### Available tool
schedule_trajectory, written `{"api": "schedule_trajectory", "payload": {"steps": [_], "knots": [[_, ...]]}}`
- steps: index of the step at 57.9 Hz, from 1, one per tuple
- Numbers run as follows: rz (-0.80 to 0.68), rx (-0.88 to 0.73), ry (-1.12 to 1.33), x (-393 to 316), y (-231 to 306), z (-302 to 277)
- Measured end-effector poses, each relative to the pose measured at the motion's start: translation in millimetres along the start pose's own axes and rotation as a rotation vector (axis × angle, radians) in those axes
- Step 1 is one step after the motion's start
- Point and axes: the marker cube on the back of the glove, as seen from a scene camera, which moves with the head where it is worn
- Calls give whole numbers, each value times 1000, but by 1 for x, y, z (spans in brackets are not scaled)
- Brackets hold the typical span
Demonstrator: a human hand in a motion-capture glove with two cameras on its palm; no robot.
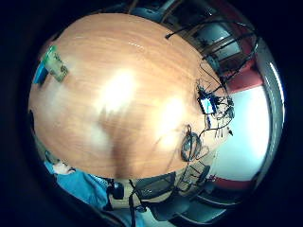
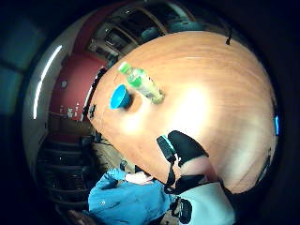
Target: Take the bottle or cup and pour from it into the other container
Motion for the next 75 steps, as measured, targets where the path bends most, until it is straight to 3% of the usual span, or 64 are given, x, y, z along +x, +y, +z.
{"api": "schedule_trajectory", "payload": {"steps": [27, 47, 60, 71, 75], "knots": [[44, 185, -84, -5, -22, 13], [25, 354, -291, -37, -40, 22], [21, 526, -411, -91, -34, 64], [51, 582, -562, -114, -35, 85], [131, 685, -588, -117, -43, 88]]}}
